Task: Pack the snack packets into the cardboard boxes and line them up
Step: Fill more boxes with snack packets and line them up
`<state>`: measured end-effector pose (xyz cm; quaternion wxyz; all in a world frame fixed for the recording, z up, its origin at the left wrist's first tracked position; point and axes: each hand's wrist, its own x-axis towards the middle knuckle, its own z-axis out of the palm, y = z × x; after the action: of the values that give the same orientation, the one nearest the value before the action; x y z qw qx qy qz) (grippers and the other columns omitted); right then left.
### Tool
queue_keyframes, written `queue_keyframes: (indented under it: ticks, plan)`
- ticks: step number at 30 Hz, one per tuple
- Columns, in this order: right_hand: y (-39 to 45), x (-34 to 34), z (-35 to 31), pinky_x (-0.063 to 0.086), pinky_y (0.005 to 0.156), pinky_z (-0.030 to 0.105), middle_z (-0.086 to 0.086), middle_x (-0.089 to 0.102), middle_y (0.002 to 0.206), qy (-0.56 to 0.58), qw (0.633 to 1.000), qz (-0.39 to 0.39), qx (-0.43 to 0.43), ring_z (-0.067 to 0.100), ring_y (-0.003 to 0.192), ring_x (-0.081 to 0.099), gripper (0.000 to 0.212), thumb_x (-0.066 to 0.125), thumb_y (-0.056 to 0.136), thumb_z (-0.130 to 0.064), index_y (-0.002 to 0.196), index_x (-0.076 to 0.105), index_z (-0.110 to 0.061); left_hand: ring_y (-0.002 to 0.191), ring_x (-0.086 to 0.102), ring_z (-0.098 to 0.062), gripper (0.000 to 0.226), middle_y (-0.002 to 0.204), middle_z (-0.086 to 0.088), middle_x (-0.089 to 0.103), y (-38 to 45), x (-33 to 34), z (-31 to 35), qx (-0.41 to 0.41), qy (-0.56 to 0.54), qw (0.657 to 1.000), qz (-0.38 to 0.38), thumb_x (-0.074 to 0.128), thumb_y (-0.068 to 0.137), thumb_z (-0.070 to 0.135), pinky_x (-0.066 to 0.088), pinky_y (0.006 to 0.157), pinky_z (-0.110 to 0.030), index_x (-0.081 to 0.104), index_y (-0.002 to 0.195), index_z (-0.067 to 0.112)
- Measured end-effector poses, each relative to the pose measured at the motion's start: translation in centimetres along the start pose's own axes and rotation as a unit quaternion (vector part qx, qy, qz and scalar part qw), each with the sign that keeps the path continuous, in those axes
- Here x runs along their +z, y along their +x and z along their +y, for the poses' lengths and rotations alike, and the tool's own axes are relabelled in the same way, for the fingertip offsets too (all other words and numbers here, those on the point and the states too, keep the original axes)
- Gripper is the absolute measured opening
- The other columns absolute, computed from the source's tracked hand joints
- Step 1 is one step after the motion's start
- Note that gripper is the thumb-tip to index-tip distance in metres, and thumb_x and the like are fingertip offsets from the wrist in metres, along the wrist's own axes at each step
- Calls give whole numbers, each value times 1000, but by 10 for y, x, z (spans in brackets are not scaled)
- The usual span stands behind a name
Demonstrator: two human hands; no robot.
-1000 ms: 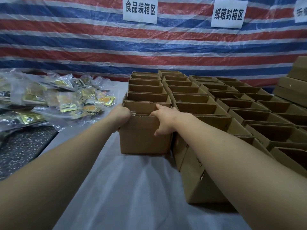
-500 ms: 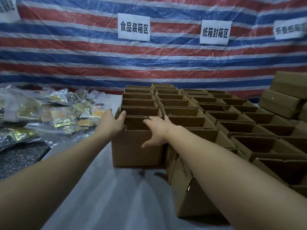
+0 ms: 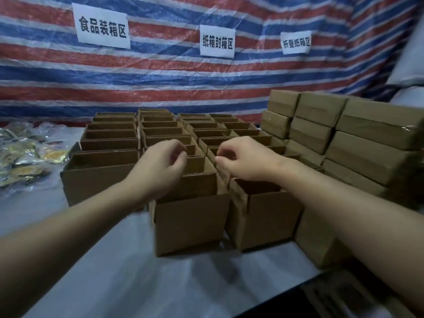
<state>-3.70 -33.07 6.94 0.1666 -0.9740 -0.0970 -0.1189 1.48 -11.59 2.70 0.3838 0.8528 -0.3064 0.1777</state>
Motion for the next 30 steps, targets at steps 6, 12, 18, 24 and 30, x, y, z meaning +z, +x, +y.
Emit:
queue_keyframes:
  ticks: [6,12,18,24,30]
  plan:
    - [-60,-41,55,43,67,13,-21,59,95,-19,997,42,65,-2,89,58,5,57,100,-41,104,60,-39,95,58,-2,19,102,9,62,-22,37,64,64,17,996,-63,52,98,30,52,81,-23,63,112,23]
    - [-97,-56,101,43,56,19,-10,59,84,-118,978,77,157,5,75,58,17,59,97,-45,87,55,-31,100,59,-12,24,106,1,64,-23,67,93,76,15,994,-77,52,99,27,52,89,-33,65,115,15]
    - [-124,-18,131,41,53,25,-6,57,81,-274,901,-72,327,10,70,56,37,56,94,-58,95,55,-21,102,58,-11,25,112,3,63,-35,106,104,67,9,989,-135,50,100,29,52,90,-31,63,118,18]
    - [-128,-4,106,37,50,22,-4,60,84,-250,913,-77,312,11,69,57,8,62,93,-18,101,62,-17,115,56,-8,45,128,6,59,-51,114,101,17,-58,982,-179,58,95,45,47,90,-19,51,134,25]
    - [-106,-6,-6,40,40,17,-3,65,75,-104,963,-104,224,8,62,62,14,68,90,-25,79,59,-25,144,18,0,115,160,22,13,-90,66,88,-25,-168,950,-261,77,60,73,24,113,-25,3,147,58]
